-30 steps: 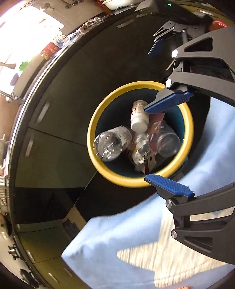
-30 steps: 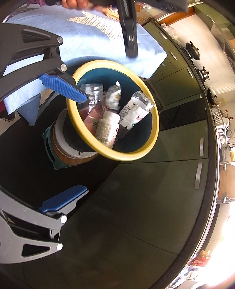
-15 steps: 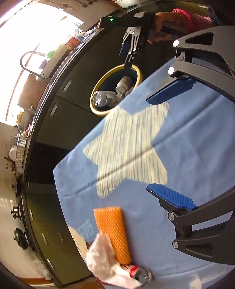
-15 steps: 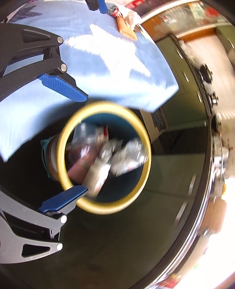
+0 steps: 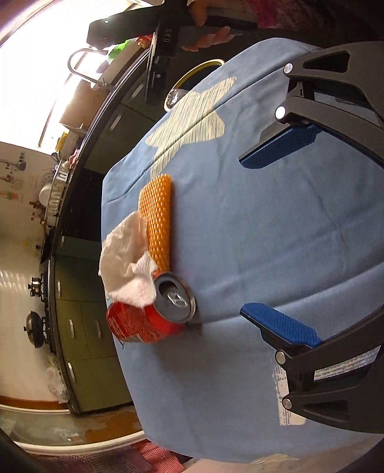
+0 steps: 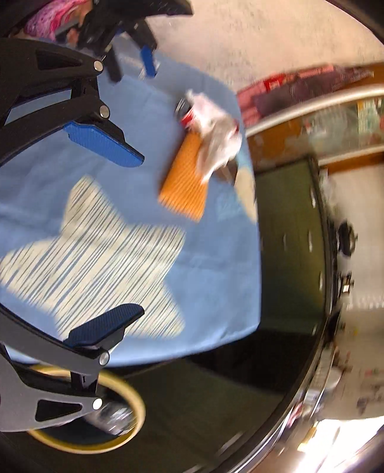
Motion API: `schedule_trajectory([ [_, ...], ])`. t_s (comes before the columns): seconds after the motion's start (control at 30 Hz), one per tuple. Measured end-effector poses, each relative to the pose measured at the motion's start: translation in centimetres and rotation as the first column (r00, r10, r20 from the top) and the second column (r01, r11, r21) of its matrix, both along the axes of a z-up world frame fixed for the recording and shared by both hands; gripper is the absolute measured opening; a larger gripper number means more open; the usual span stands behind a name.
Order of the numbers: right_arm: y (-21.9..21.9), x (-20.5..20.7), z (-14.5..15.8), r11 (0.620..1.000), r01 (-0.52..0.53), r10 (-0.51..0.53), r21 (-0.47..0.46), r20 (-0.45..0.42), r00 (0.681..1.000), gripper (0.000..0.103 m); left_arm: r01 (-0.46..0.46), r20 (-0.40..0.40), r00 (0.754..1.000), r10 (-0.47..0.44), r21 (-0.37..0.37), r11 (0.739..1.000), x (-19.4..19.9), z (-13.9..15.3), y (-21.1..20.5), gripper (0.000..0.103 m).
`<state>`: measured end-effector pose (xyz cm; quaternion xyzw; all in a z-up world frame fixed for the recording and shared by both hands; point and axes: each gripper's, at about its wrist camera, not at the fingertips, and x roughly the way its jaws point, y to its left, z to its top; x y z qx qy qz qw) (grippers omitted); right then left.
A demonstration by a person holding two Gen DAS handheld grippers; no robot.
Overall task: Collect trash
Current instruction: 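Grasp the white paper towel with the right gripper and lift it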
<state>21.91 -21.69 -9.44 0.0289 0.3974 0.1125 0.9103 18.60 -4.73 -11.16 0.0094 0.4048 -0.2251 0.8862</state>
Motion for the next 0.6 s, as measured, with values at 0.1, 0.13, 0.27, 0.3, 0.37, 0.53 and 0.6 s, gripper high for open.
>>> schedule_trajectory([
  [0.1, 4.3, 3.1, 0.9, 0.994, -0.109, 0.108, 0.023, 0.011, 0.994, 0.074, -0.026, 0.015, 1.000, 0.026, -0.010, 1.000, 0.2, 0.0, 0.9, 0.092],
  [0.13, 5.4, 4.0, 1.1, 0.990, -0.138, 0.137, 0.027, 0.014, 0.990, 0.072, -0.034, 0.024, 0.999, 0.034, -0.012, 0.999, 0.3, 0.1, 1.0, 0.093],
  [0.27, 9.8, 7.4, 1.2, 0.975, -0.219, 0.219, 0.028, 0.007, 0.976, 0.070, -0.054, 0.026, 0.998, 0.055, -0.030, 0.998, 0.4, -0.3, 1.6, 0.094],
  [0.3, 10.4, 8.1, 1.1, 0.973, -0.231, 0.231, 0.026, 0.005, 0.973, 0.070, -0.058, 0.023, 0.998, 0.059, -0.034, 0.998, 0.4, -0.4, 1.6, 0.094],
  [0.37, 11.7, 9.1, 0.8, 0.970, -0.242, 0.242, 0.009, -0.006, 0.970, 0.070, -0.065, 0.009, 0.998, 0.066, -0.050, 0.997, 0.5, -0.5, 1.5, 0.094],
  [0.53, 13.5, 11.2, -0.4, 0.967, -0.252, 0.250, -0.036, -0.043, 0.967, 0.059, -0.071, 0.017, 0.997, 0.072, -0.044, 0.997, 0.4, -0.6, 1.4, 0.094],
  [0.6, 13.7, 11.4, -0.8, 0.969, -0.239, 0.236, -0.056, -0.054, 0.970, 0.031, -0.067, 0.040, 0.997, 0.068, -0.027, 0.997, 0.1, -0.4, 1.2, 0.094],
])
